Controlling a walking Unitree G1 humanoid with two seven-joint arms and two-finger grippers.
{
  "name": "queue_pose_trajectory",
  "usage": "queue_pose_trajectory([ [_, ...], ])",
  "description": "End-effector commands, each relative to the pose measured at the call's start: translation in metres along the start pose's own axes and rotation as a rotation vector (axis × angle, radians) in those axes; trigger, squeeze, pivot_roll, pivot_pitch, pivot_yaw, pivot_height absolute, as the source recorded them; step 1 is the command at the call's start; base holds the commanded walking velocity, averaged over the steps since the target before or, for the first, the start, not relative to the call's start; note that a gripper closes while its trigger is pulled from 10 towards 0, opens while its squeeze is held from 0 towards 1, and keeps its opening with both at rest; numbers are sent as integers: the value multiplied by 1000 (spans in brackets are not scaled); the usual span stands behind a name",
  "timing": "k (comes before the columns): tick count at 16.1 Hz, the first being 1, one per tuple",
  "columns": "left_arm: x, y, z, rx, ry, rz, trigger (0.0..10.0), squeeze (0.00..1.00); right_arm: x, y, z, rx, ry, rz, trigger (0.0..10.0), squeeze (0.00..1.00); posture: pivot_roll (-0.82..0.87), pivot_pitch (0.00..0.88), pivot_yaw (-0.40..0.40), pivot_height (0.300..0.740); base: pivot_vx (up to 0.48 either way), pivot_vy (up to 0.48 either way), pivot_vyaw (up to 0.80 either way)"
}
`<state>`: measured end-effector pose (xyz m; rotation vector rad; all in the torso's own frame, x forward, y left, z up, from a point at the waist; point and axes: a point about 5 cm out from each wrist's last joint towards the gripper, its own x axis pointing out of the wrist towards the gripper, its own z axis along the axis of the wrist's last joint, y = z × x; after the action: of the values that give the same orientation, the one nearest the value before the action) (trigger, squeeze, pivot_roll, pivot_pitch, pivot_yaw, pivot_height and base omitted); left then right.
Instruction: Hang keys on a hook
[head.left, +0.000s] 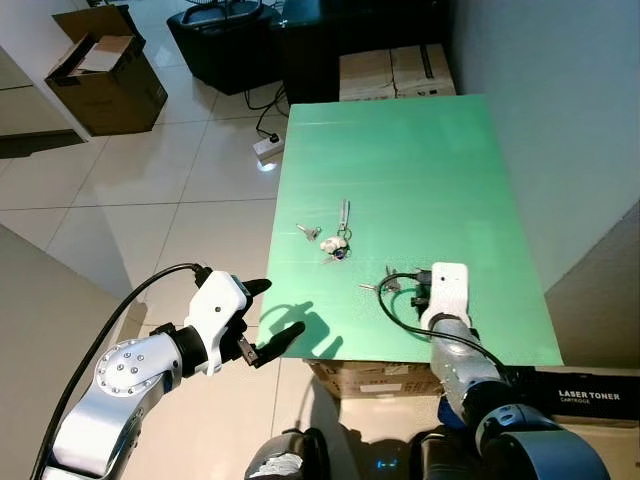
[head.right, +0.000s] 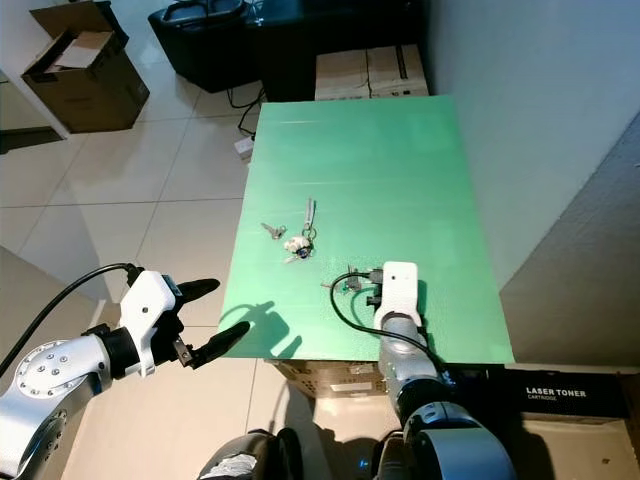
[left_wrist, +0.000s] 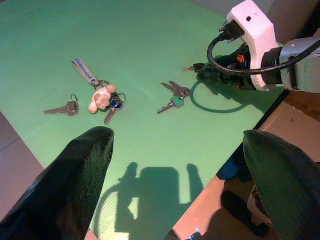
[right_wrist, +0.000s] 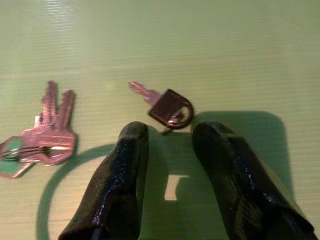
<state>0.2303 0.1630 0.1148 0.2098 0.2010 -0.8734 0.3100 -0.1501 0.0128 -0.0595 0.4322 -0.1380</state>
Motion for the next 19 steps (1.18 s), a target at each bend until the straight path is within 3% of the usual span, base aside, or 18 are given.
queue_pose_trajectory([
  [1,-6,2,1,12,16,6,10000,0,-2,1,-7,11,33,-6,10000,0,108,190,206,740,0,0,0],
  [9,-5,4,2,14,16,11,10000,0,1,-3,-4,5,36,17,10000,0,113,192,204,740,0,0,0],
  [10,-5,4,2,14,16,11,10000,0,1,-4,-4,5,36,17,9137,0,113,192,204,740,0,0,0],
  [11,-5,4,2,14,16,11,10000,0,1,-5,-3,6,35,16,5451,0,111,190,204,740,0,0,0],
  [13,-5,5,2,14,16,13,10000,0,2,-8,-1,3,32,18,0,0,110,191,204,740,0,0,0],
  [19,-8,4,-1,13,22,11,10000,0,2,-9,-4,-2,37,28,0,0,106,176,203,740,0,0,0],
])
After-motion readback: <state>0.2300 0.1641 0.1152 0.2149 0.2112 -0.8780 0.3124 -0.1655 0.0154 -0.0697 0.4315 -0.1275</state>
